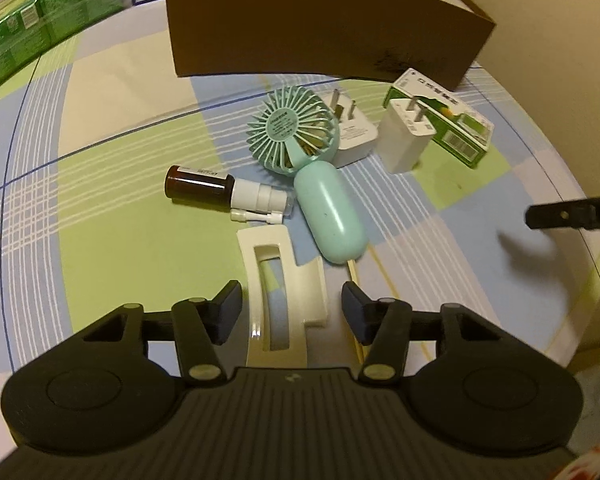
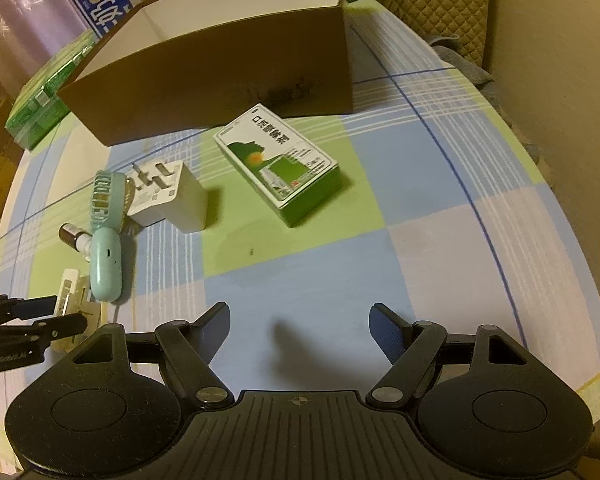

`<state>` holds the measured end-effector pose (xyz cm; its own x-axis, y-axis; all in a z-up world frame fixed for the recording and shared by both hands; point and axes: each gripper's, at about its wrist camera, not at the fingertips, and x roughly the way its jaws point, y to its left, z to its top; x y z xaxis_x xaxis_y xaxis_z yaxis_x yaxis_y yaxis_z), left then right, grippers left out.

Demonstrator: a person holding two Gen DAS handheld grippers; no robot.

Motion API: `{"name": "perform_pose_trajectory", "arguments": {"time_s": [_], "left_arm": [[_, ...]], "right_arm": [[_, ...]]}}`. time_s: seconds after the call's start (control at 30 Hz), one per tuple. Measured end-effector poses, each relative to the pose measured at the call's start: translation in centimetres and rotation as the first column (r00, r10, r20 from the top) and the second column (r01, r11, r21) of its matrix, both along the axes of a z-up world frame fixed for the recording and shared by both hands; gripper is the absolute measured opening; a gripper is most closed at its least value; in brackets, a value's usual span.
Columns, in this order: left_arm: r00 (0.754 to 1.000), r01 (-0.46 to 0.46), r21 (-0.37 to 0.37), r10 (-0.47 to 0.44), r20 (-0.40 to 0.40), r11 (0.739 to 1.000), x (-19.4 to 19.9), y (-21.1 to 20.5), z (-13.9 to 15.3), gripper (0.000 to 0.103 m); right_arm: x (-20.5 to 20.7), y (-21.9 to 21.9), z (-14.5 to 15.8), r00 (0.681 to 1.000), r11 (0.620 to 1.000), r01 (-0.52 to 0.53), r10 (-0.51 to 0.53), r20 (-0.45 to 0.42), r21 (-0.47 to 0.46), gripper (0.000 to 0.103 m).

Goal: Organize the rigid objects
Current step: 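Reach the left tool to the white plastic holder and close on it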

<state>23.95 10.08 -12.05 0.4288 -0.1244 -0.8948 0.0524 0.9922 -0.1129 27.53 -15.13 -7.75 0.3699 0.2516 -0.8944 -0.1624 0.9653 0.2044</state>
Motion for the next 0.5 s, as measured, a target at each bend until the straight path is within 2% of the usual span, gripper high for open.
{"name": "perform_pose_trajectory", "arguments": {"time_s": [0.17,0.5], "left_arm": [[0.999,-0.019,0.015,0.02,-0.027,1.0,0.6,-0.3,-0.6,0.037],[0.997,-0.082,0.033,0.082,-0.013,0.996,-0.5,-0.1,-0.5,0.036]], "right_arm": [[0.2,-0.6,0.1,1.0,1.0,0.005,-0.005,0.002,0.005,0.074],[1.4,0.2,0.2,0.998,0.998,-0.058,0.058,0.026,0.026,0.074]]}}
